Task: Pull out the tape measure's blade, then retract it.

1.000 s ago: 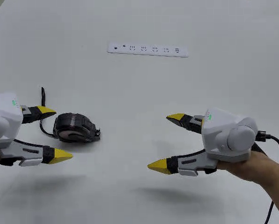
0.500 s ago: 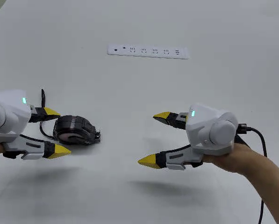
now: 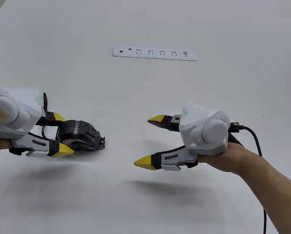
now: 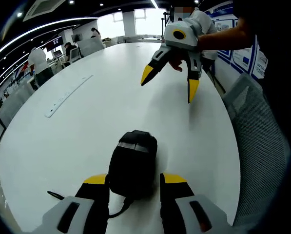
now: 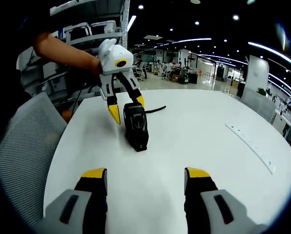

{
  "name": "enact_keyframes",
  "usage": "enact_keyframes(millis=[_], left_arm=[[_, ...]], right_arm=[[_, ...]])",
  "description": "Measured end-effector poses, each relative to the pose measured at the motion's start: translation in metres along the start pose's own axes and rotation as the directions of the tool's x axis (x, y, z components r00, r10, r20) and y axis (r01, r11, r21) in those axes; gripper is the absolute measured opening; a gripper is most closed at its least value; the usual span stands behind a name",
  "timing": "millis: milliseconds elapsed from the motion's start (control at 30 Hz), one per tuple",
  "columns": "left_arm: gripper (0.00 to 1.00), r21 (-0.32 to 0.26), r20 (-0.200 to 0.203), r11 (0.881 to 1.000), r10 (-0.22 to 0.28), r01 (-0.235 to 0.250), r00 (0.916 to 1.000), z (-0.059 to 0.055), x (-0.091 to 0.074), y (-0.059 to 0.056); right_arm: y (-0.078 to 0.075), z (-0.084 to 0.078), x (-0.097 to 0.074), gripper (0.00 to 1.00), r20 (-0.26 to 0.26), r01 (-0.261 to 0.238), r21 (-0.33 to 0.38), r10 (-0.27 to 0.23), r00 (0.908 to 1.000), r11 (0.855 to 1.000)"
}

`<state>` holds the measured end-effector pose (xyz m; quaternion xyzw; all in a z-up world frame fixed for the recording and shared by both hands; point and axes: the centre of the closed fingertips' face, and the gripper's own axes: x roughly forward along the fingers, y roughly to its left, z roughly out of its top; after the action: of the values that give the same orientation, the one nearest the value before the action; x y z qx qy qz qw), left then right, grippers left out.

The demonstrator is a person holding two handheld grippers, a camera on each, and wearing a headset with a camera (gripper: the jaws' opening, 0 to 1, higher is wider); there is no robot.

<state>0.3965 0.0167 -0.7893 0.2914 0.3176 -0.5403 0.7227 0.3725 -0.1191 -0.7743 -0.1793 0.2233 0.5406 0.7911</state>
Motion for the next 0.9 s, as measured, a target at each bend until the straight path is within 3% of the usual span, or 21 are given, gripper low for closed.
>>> enact_keyframes(millis=[300,900], left_arm=[[0.31,0.015,-0.029,1.0,-0.018,0.018,0.9994,-0.001,0.002,0.005],[0.29,0.004,-0.027,0.999,-0.045,0.046,0.9986,-0.001,0.003,0.003]], right_arm=[[0.002,0.002,0.019,0.61,-0.001,-0.034,-0.007,0.034,0.9994,0.999],[0.002,0.006,0.049,0.48,-0.014,-0.092,-0.05,0.092,0.9957,0.994]])
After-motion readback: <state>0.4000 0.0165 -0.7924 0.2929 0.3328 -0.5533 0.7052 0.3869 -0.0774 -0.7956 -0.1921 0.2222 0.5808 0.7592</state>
